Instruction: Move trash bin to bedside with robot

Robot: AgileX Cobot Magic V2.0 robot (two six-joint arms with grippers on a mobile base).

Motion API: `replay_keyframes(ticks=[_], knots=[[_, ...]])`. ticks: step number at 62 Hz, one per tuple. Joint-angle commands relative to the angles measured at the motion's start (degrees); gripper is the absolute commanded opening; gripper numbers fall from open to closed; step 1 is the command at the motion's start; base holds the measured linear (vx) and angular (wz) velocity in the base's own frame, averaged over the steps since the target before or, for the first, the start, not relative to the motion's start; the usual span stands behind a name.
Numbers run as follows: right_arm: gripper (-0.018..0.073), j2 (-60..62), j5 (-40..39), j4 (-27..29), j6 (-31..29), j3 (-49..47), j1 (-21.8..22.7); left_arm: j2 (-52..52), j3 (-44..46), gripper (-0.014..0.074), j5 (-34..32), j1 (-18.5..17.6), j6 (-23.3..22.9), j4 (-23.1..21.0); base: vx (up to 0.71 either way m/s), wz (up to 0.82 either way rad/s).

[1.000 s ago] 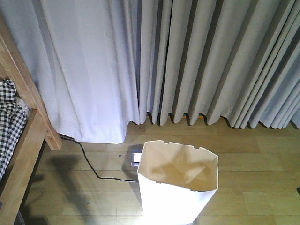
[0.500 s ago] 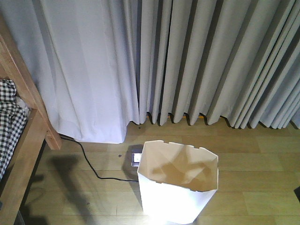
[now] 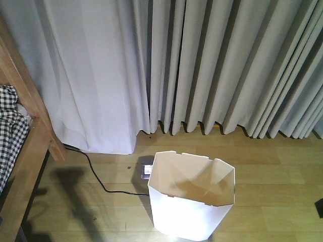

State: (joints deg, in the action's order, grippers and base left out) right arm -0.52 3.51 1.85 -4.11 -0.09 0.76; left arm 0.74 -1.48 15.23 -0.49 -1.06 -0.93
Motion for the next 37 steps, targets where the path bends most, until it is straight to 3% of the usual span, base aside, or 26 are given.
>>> replay_keyframes(ticks=[1, 37], knots=[[-0.0009, 2.1, -8.2, -1.2, 1.4, 2.1, 0.1, 0.8, -1.1, -0.0006, -4.0, -0.3, -0.3, -0.1, 0.00, 0.00], [-0.0009, 2.0, -6.7, -1.8, 1.7, 2.1, 0.1, 0.8, -1.1, -0.0006, -4.0, -0.3, -0.3, -0.1, 0.00, 0.00]])
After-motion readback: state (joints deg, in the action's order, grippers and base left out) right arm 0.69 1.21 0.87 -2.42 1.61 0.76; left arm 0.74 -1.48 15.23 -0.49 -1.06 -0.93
